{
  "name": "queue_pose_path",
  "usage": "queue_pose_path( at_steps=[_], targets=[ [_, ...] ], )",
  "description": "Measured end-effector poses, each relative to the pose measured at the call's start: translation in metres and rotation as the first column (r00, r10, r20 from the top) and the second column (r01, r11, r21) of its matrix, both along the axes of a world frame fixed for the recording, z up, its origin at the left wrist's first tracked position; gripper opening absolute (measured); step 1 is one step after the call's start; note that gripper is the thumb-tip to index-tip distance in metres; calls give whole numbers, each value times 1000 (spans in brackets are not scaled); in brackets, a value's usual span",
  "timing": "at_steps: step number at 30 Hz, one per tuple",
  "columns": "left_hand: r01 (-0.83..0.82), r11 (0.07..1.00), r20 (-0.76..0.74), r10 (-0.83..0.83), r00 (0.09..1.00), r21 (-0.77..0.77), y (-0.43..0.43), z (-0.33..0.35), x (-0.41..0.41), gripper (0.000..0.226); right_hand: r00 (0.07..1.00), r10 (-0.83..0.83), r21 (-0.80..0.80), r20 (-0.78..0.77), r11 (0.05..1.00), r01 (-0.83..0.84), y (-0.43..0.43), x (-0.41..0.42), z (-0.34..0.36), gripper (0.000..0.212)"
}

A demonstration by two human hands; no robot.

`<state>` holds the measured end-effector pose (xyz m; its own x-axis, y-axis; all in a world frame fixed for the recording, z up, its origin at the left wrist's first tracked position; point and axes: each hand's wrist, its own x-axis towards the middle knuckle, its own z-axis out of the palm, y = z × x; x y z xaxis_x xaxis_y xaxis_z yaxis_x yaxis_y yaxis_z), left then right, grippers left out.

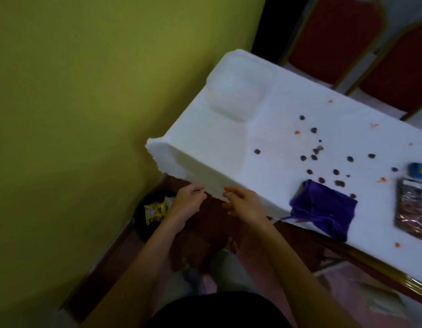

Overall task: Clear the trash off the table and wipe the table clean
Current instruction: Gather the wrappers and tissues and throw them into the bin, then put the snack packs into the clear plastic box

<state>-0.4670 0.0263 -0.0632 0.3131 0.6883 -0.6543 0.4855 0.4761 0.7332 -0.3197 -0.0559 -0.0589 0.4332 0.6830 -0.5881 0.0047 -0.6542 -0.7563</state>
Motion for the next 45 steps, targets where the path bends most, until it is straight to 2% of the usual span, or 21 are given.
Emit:
queue_pose_path(
  at_steps=[3,7,13,22,27,33,40,45],
  targets=[
    [82,997,8,-82,997,6,-13,6,36,33,991,-131,72,-33,988,134,-23,34,20,17],
    [175,984,0,-175,985,37,-30,16,82,31,979,-203,132,-35,970,206,-54,72,35,22],
    [261,962,3,-262,965,76,-55,33,157,28,957,-288,146,-35,946,290,-91,133,44,22],
    [315,945,87,-323,942,91,-79,53,261,23,887,-443,157,-132,874,460,-129,232,59,18],
    [327,941,103,-335,936,89,-91,61,294,18,875,-456,193,-161,855,481,-138,260,68,18],
    [303,950,117,-310,944,72,-79,62,309,22,877,-440,239,-195,846,477,-123,285,80,18],
    [169,982,101,-177,979,85,-42,61,307,19,920,-349,224,-178,896,383,-81,295,77,15],
    [137,987,79,-144,986,90,-11,55,300,22,936,-292,239,-198,911,335,-35,293,70,17]
  ],
)
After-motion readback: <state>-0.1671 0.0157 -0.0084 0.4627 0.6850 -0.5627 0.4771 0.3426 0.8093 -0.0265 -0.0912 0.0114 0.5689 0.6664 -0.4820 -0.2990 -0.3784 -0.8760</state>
